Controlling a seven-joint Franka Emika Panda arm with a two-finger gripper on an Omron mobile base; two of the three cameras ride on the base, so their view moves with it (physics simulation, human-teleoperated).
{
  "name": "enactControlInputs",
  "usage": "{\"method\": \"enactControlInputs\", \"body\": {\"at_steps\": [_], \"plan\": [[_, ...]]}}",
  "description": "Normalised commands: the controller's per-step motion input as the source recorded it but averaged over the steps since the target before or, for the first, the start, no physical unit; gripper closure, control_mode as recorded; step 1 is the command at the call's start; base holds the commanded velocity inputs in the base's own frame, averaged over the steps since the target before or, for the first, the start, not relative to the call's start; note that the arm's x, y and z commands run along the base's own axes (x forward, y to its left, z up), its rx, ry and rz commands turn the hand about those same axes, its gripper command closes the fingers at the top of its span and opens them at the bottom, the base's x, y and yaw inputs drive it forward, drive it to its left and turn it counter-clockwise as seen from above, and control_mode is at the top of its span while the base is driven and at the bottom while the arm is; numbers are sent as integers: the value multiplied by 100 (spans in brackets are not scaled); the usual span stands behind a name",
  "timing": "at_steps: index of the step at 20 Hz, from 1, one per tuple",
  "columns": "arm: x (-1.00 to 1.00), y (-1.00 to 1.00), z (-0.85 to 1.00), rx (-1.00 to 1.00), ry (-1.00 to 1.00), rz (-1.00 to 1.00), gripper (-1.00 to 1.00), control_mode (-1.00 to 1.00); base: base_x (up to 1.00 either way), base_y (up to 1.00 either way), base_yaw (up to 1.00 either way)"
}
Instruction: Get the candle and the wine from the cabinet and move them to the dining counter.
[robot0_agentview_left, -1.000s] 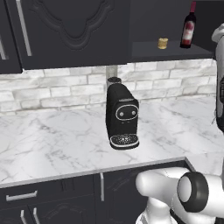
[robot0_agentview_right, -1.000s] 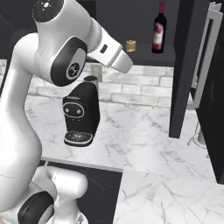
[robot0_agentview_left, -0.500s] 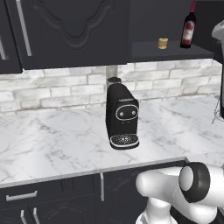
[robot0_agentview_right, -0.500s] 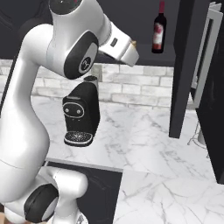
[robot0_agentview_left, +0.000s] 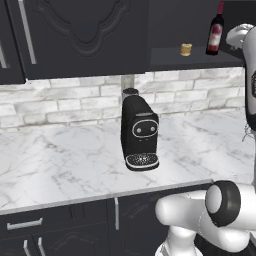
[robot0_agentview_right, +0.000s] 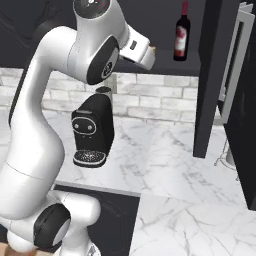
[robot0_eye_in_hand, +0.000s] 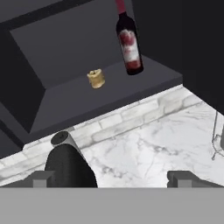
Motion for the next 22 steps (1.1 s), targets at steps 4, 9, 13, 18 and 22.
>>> {"method": "enactControlInputs", "body": {"at_steps": [4, 9, 13, 18, 22], "plan": [[61, 28, -23, -3, 0, 17, -100, -100, 0, 0, 0], [53, 13, -21, -7, 0, 8, -100, -100, 0, 0, 0], [48, 12, -16, -10, 0, 4, -100, -100, 0, 0, 0], [57, 15, -24, -9, 0, 1, -100, -100, 0, 0, 0], [61, 8, -33, -4, 0, 0, -100, -100, 0, 0, 0]]}}
